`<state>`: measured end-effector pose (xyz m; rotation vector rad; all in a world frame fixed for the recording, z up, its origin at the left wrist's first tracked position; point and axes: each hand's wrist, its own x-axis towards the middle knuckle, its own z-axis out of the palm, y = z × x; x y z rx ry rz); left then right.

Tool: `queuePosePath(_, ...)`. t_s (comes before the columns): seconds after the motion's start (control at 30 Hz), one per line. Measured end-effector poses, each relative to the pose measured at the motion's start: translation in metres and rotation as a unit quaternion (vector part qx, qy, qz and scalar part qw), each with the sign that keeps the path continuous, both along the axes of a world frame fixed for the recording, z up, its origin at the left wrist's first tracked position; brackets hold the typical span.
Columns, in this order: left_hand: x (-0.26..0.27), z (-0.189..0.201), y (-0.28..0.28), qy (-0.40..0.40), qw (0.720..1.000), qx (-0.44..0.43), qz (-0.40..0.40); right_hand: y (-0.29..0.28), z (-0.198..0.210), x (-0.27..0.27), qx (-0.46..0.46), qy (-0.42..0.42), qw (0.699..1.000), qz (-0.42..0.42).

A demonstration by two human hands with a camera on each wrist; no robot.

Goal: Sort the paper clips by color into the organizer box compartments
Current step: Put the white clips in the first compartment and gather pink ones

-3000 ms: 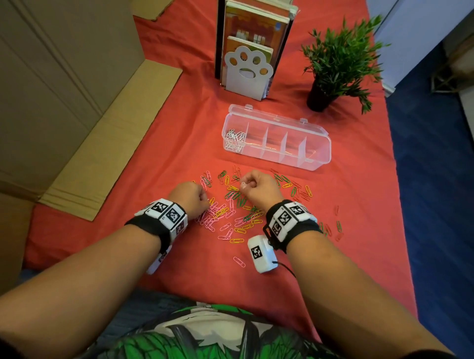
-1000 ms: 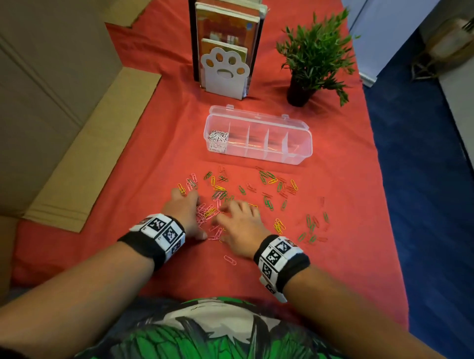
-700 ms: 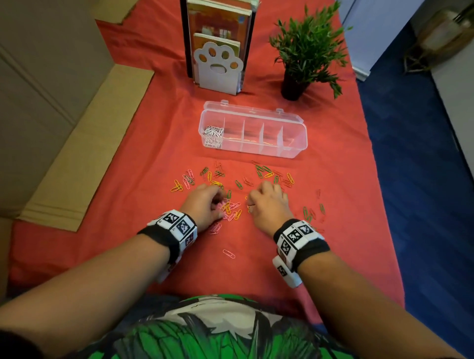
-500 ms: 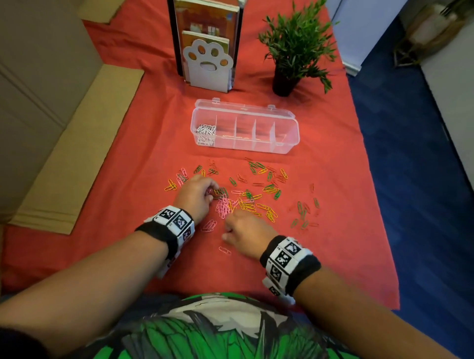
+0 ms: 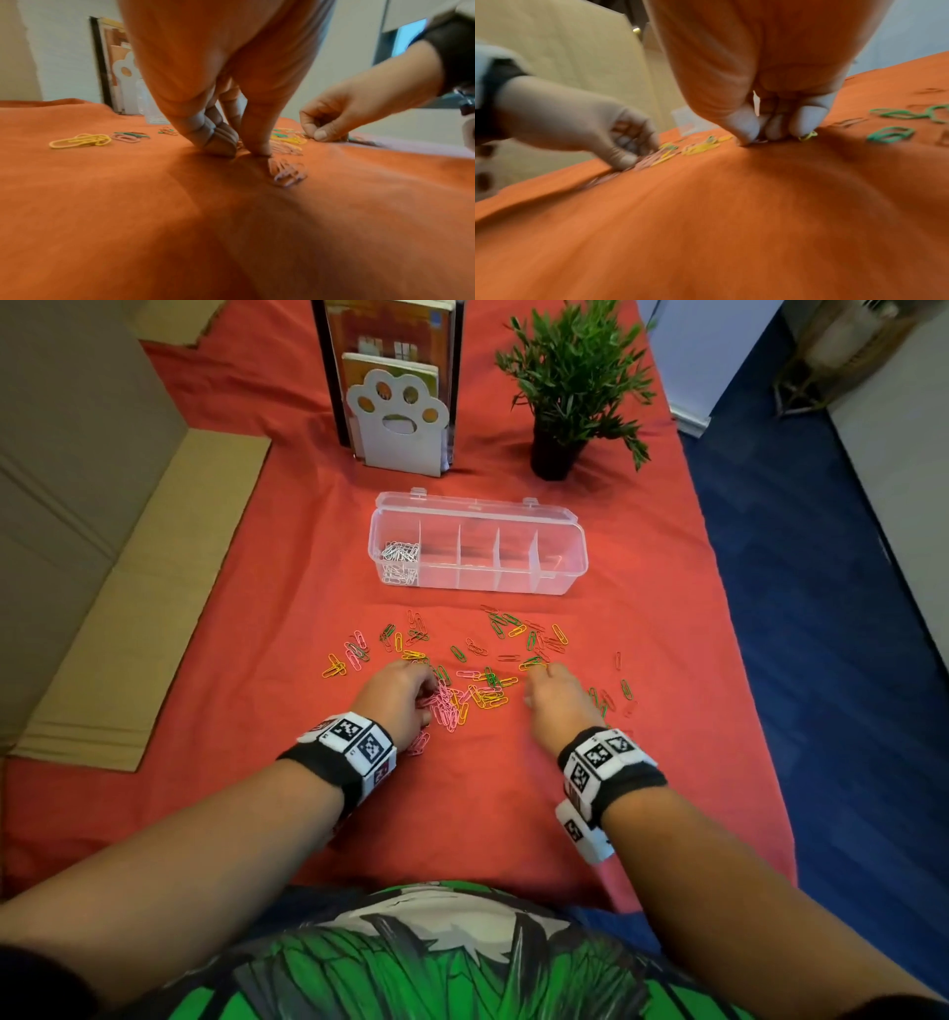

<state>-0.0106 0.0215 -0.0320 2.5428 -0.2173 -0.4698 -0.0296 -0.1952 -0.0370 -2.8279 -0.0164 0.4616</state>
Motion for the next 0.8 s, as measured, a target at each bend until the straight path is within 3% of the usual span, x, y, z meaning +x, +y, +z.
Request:
queuePosePath(0.1, 0.005, -0.001, 0.005, -0.01, 1.0, -0.002, 0.018, 0.004, 0.002, 0.01, 0.016, -0.04, 0.999, -0.001)
queuePosePath(0.3, 0.006, -0.003, 0.004, -0.042, 0.998, 0.039, 0.014, 0.052, -0.003, -0.003, 0.085, -0.063, 0.983, 0.152)
queuePosePath(0.53, 0.01, -0.001, 0.013, -0.006, 0.999, 0.03, 0.021, 0.035, -0.007, 0.01, 0.071, -0.074, 0.993, 0.065)
queuePosePath(0.7, 0.006, 0.002, 0.012, -0.035, 0.999, -0.013, 0.04, 0.064, -0.006, 0.006, 0.092, -0.064, 0.987, 0.115)
queuePosePath(0.8, 0.007, 0.001, 0.015, -0.012, 0.995, -0.052, 0.086, 0.07, -0.01, 0.004, 0.07, -0.06, 0.988, 0.12)
